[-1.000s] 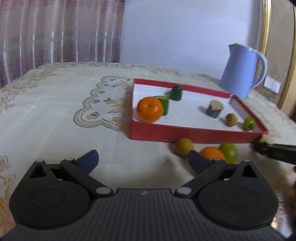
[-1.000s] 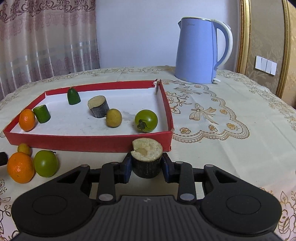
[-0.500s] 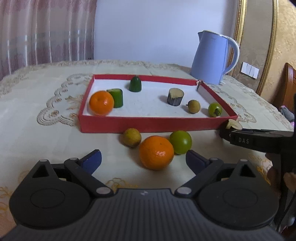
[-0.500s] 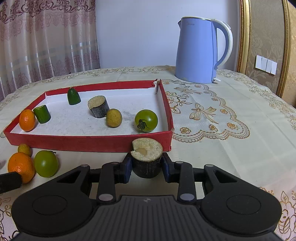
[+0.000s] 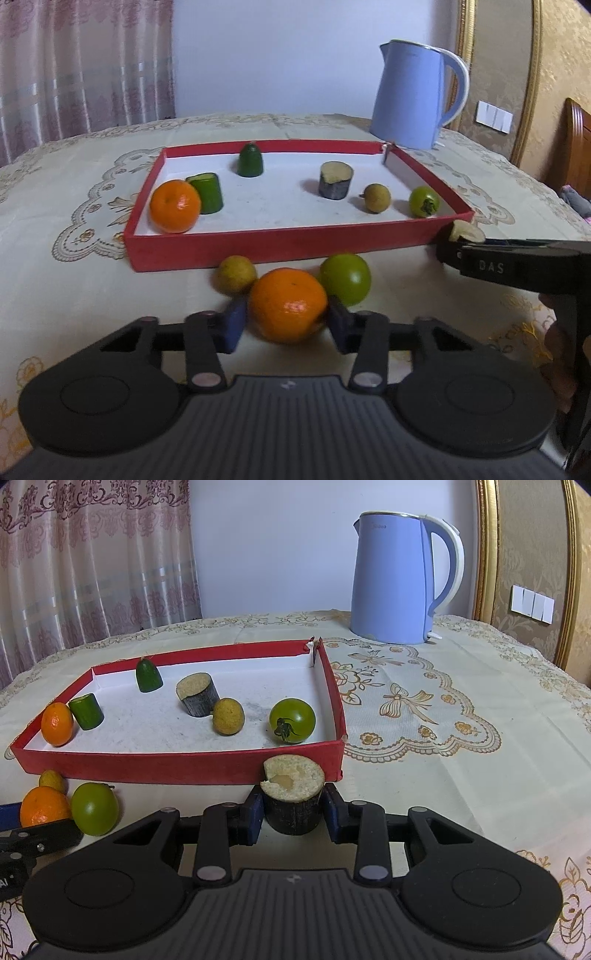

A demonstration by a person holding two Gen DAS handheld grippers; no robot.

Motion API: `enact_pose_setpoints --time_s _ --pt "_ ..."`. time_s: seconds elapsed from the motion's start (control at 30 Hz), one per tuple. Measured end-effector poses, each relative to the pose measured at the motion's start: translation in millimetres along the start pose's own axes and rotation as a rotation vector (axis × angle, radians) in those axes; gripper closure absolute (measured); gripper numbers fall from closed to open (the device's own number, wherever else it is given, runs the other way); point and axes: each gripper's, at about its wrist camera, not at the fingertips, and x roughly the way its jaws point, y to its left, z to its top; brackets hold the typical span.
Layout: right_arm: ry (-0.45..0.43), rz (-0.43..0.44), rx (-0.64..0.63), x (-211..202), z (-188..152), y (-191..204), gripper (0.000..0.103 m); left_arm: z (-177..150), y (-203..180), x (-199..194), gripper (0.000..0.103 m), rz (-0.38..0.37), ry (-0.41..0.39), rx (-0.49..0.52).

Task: Organize fruits
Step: 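Grasp another mandarin orange with the left gripper while the right gripper holds the slice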

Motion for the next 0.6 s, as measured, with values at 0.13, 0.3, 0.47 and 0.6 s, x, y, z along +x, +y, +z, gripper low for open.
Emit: enact_pose_setpoints --time_s 0.13,0.3,0.47,0.6 --pt "0.000 0.000 0.000 -0.3 -0.1 -0.2 0.070 -2.4 -4.8 0.1 0.063 0.014 -0.020 0.037" --pt "0.000 0.001 0.001 -0.3 -0.1 -0.3 0.070 -3.8 -3.2 -3.0 0.064 0.008 -0.019 0.033" --pt "0.000 -0.001 -0.003 -0.6 -0.2 -0.2 0.070 -4.9 1.4 -11.0 0.064 0.011 -0.029 0.026" --pt "0.000 0.000 -0.002 -0.9 0.0 -0.1 0.070 -3.4 9.0 -17.0 0.064 0.012 -0.036 0.002"
